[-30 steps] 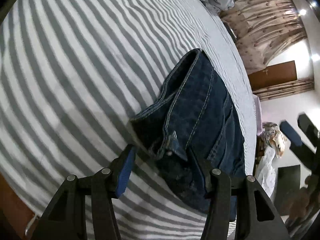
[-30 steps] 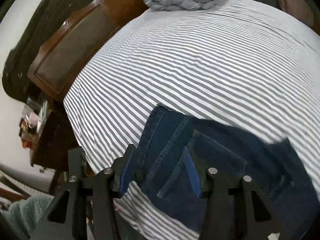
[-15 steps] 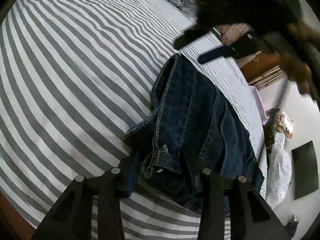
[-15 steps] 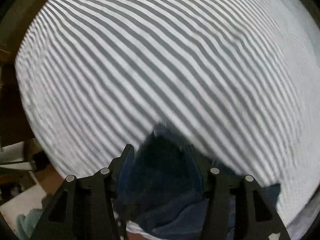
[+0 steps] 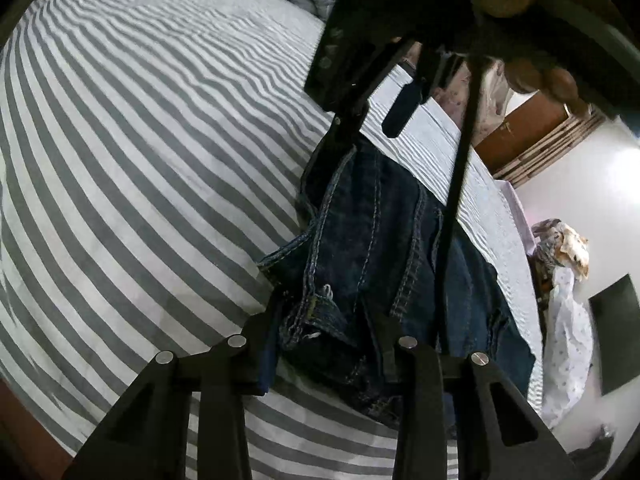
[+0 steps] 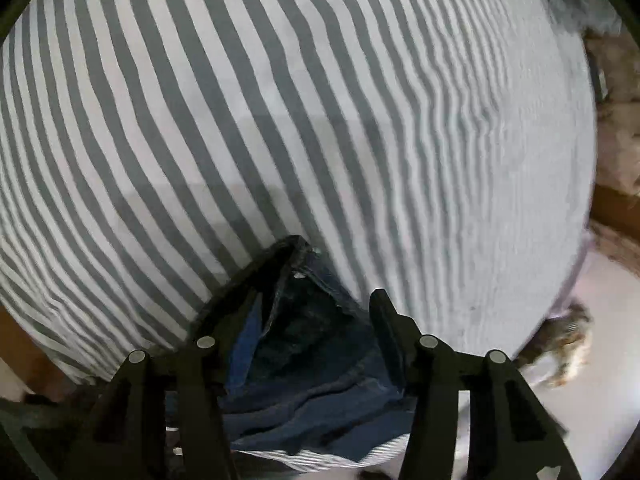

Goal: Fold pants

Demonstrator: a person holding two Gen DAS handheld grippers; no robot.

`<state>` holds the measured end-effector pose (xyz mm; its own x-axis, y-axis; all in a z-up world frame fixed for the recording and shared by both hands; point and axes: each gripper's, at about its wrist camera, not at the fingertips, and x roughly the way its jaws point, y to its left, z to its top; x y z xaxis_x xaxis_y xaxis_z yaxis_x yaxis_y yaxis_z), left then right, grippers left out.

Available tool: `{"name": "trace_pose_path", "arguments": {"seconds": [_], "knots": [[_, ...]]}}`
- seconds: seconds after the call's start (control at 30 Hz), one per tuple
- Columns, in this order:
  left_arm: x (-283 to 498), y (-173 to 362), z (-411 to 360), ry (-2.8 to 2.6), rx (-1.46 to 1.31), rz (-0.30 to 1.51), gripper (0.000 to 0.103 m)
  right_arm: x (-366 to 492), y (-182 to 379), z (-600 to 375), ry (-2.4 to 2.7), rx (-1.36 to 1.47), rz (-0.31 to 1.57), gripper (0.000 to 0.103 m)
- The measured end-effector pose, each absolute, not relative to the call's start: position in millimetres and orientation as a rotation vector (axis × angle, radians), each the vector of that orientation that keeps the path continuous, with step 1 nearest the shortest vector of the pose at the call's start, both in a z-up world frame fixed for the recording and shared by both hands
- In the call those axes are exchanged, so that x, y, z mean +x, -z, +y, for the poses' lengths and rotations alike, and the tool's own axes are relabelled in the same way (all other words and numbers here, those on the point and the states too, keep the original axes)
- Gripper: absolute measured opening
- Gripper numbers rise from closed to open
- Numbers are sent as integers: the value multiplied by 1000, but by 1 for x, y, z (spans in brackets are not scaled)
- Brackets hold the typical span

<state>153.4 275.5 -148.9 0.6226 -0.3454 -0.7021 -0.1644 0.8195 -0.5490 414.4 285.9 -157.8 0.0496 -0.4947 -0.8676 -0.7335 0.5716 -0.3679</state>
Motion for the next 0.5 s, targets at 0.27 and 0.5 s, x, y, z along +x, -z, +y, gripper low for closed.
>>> {"name": "trace_pose_path", "arguments": {"seconds": [0.27, 0.5], "knots": [[147, 153, 270, 99, -625, 904, 37, 391, 207, 310, -134, -1320, 1461, 45], [147, 160, 282, 118, -684, 905, 38, 385, 201, 305, -182, -1160, 1502, 14]]}}
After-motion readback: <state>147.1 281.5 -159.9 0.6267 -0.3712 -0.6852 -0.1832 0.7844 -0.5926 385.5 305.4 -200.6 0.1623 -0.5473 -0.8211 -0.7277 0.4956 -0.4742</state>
